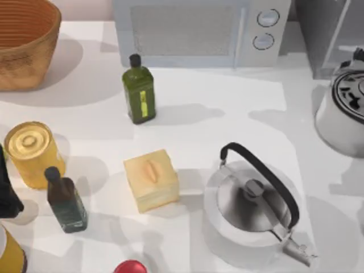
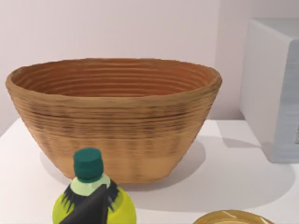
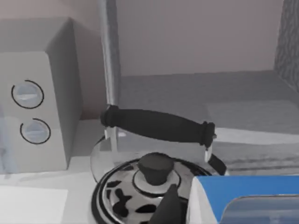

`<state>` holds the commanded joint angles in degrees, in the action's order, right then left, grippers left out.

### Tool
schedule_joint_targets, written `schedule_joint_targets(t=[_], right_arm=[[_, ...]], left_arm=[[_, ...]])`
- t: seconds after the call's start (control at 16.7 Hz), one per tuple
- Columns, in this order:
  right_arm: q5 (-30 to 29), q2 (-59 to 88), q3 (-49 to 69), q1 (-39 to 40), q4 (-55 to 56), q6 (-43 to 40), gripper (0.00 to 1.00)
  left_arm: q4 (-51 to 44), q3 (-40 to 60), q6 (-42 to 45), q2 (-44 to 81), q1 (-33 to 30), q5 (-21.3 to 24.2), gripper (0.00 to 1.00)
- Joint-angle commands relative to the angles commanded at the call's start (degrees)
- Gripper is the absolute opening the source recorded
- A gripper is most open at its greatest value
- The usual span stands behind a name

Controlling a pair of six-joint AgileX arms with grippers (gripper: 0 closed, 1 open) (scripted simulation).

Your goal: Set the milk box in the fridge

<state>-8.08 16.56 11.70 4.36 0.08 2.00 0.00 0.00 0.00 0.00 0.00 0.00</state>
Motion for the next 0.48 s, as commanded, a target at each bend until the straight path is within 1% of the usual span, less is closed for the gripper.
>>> schedule_joint_targets(t=[0.24,0.36,0.48], right_arm=[[6.13,-12.97,-9.29,-3.14,-0.19,-1.50,0.00],[7.74,-15.97,-11.40,-4.12,-0.08,-1.90,0.00],[8.08,-16.56,-11.70,-4.36,-0.08,-2.00,0.00]], left_arm=[[0.00,0.00,0.00,0.00,0.00,0.00,1.00],[0.00,0.00,0.00,0.00,0.00,0.00,1.00],[0.00,0.00,0.00,0.00,0.00,0.00,1.00]])
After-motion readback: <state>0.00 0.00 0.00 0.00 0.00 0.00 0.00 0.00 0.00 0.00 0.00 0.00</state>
